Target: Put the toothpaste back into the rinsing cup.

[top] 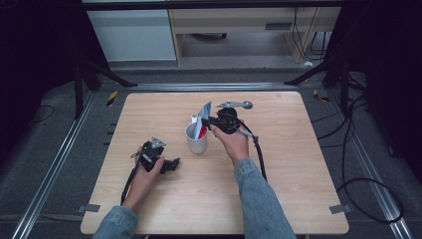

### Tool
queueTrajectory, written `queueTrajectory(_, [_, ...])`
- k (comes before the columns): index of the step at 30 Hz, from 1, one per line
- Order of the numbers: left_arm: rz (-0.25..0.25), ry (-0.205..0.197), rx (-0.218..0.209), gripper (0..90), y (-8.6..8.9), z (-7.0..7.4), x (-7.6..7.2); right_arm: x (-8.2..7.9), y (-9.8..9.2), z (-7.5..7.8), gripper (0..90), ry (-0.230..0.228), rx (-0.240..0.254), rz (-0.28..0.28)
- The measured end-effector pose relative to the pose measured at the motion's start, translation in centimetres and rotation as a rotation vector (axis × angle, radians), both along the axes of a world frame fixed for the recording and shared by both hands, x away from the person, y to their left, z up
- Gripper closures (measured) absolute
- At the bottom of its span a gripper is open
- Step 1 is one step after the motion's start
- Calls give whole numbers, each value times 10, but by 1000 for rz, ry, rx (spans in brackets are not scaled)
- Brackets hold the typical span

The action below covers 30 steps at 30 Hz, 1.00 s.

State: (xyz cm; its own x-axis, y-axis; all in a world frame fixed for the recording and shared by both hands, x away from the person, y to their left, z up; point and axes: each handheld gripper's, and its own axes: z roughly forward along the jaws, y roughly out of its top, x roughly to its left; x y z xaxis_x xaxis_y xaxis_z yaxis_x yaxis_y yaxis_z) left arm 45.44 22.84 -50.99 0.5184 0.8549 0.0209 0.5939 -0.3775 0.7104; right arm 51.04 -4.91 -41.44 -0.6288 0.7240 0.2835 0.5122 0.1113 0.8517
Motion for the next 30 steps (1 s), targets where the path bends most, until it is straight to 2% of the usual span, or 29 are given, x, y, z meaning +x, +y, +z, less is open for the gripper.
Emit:
queueTrajectory(7, [2, -1, -2, 0, 0, 0, 0, -1, 0, 0, 695, -16, -21, -3])
queueTrajectory(16, [2, -1, -3, 0, 0, 0, 0, -2, 1, 1, 629, -26, -31, -17])
queueTrajectory(30, [0, 0, -1, 0, 0, 0, 0, -4, 5, 3, 462, -57, -50, -52])
